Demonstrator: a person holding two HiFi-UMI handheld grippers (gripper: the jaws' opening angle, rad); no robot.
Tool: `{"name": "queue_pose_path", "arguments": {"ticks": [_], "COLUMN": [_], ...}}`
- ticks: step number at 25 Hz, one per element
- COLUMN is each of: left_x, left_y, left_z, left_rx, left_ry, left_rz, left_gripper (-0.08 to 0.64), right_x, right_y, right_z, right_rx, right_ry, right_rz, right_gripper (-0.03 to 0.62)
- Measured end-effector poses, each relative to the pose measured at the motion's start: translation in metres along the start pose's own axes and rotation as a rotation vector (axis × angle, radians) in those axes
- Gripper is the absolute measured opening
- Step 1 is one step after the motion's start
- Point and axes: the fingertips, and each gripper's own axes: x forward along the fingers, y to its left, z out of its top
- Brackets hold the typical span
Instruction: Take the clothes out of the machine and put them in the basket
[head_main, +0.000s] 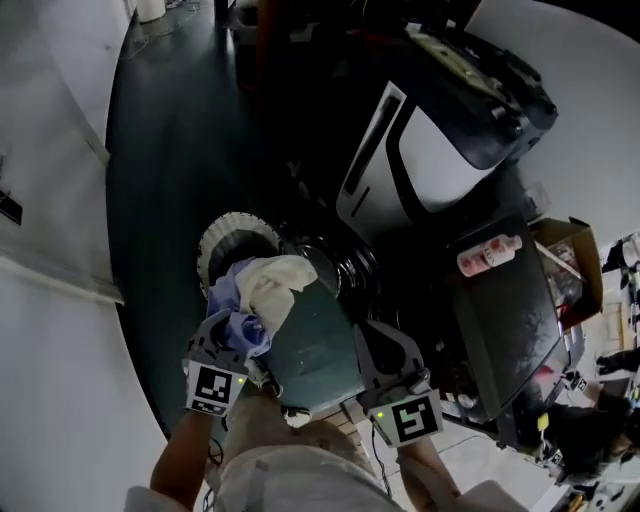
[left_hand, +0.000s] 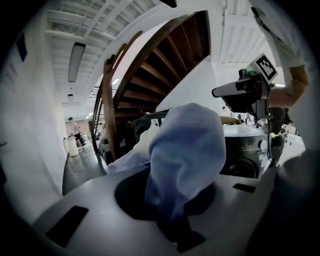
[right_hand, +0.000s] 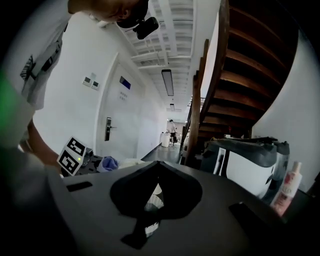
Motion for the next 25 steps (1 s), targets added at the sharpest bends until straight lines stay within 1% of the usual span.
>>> {"name": "queue_pose_path", "arguments": {"ticks": [2, 4, 7, 10, 12, 15, 20, 22, 25], "left_x": [-0.008, -0.011, -0.006, 0.003, 0.011, 0.027, 0.045, 0.051, 0.061], "left_y": [0.034, 0.063, 0.096, 0.12, 0.126, 0.126, 0.134, 0.139, 0.148], "left_z": [-0.005, -0.01, -0.014, -0.007, -0.006, -0.012, -0.018, -0.021, -0.032], "left_rx": [-0.079, -0.131, -0.162, -0.164, -0.185, -0.225, -0.309, -0.336, -0.369], "left_ry": [-0.002, -0.002, -0.005, -0.014, -0.017, 0.003, 0.051, 0.076, 0.098], "left_rz": [0.072, 0.124, 0.156, 0.172, 0.196, 0.242, 0.365, 0.404, 0.443], "left_gripper": [0.067, 0.067, 0.068, 0.067, 0.067, 0.069, 0.069, 0.069, 0.069], "right_x": [0.022, 0.04, 0.067, 0.104, 0.131, 0.175, 0.237, 0.253, 0.269], "right_y": [-0.001, -0.006, -0.017, -0.02, -0.02, -0.019, -0.024, -0.029, -0.03], "right_z": [0.024, 0.04, 0.05, 0.052, 0.047, 0.029, 0.018, 0.015, 0.004], "right_rx": [-0.042, -0.077, -0.11, -0.104, -0.084, -0.057, -0.064, -0.065, -0.069], "right_ry": [-0.005, -0.002, 0.003, 0.015, 0.011, -0.002, 0.004, 0.007, 0.029], "right_rz": [0.019, 0.027, 0.036, 0.068, 0.125, 0.242, 0.436, 0.488, 0.54], "right_gripper": [0.012, 0.012, 0.012, 0.012, 0.012, 0.012, 0.012, 0.012, 0.012]}}
